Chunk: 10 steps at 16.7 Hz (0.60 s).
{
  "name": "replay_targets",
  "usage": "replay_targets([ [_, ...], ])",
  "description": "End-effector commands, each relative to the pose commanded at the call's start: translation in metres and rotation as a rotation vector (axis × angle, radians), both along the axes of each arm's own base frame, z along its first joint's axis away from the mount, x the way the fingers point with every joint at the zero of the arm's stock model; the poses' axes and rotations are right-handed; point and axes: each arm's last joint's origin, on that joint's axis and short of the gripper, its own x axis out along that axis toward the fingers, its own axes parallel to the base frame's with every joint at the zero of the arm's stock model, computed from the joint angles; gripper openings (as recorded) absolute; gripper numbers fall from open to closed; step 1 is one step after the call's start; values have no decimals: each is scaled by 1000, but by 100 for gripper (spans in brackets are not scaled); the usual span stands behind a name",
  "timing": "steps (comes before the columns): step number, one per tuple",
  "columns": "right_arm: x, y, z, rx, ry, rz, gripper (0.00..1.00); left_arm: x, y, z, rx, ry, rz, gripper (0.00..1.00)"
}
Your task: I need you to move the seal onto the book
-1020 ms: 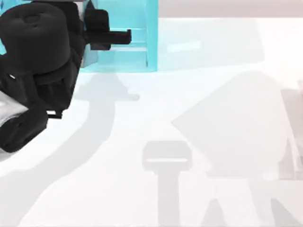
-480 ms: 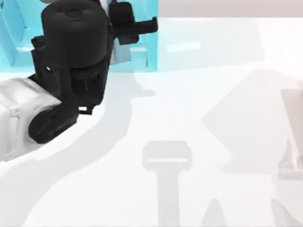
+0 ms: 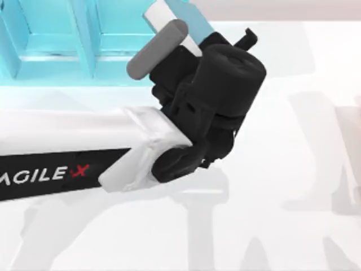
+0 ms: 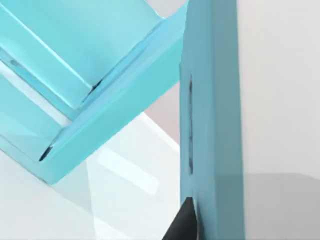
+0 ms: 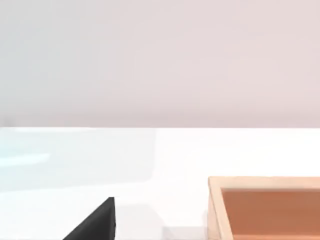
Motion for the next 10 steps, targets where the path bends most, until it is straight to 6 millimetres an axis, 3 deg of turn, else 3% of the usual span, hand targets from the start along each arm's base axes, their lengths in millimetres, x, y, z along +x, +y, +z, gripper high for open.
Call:
replay_targets([
  [5,0,0,0,0,0,0,100,-23,-52,-52,-372,39,164,0],
  [10,0,0,0,0,0,0,100,-46,-81,-85,-623,8,273,0],
])
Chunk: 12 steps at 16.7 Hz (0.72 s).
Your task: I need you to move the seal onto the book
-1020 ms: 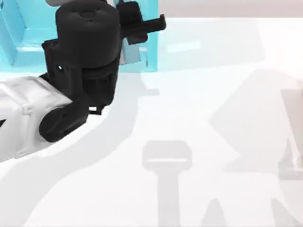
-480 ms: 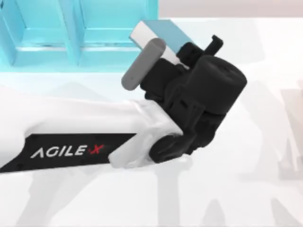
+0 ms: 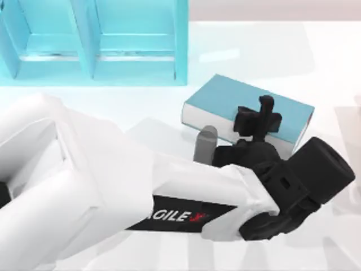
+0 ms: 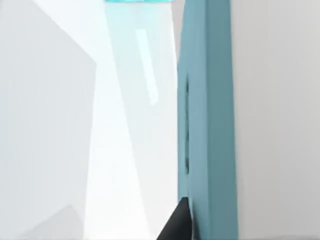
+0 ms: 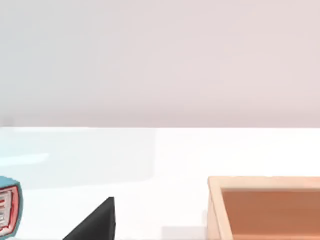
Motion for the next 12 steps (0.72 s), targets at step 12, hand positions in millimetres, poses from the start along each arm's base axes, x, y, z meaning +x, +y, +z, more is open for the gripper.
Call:
replay_targets([
  [12,0,0,0,0,0,0,100,-14,-12,-10,-93,-29,41,0],
])
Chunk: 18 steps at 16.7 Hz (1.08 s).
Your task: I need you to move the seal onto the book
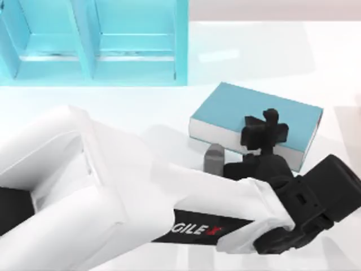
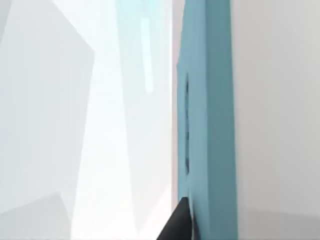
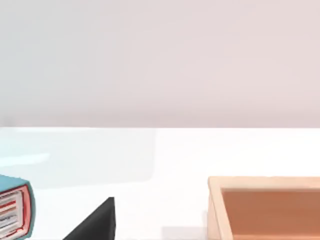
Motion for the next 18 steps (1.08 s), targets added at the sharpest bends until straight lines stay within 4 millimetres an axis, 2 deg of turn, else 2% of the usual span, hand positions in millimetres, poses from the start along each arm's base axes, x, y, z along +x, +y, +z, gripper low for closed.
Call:
replay_targets([
  [5,0,0,0,0,0,0,100,0,0,-3,4,2,2,0],
  [11,0,0,0,0,0,0,100,0,1,-31,5,3,1,0],
  [15,0,0,0,0,0,0,100,0,1,-32,5,3,2,0],
  [18,0,0,0,0,0,0,100,0,1,-32,5,3,2,23],
])
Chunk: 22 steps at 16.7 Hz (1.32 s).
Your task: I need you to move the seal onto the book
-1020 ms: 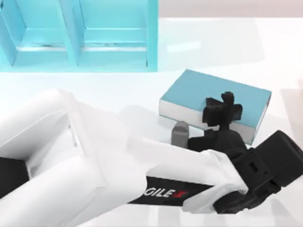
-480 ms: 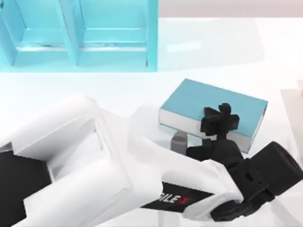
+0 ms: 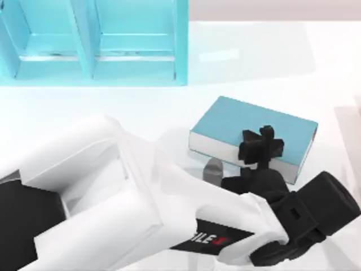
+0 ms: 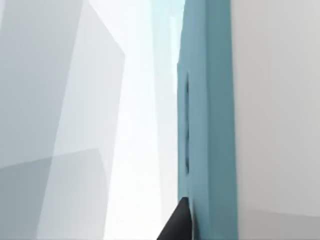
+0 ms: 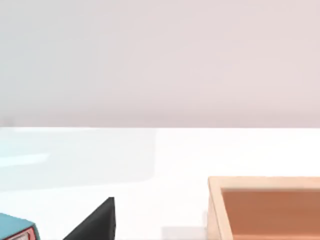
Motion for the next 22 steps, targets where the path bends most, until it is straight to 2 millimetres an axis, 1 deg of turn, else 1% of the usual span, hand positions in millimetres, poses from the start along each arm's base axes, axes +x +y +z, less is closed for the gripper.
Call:
replay_targets([
  [10,0,0,0,0,0,0,100,0,0,0,0,0,0,98],
  [11,0,0,0,0,0,0,100,0,0,0,0,0,0,100],
  [20,0,0,0,0,0,0,100,-1,0,-1,3,2,-1,100],
  [22,0,0,0,0,0,0,100,-6,-2,-3,3,6,-2,100],
])
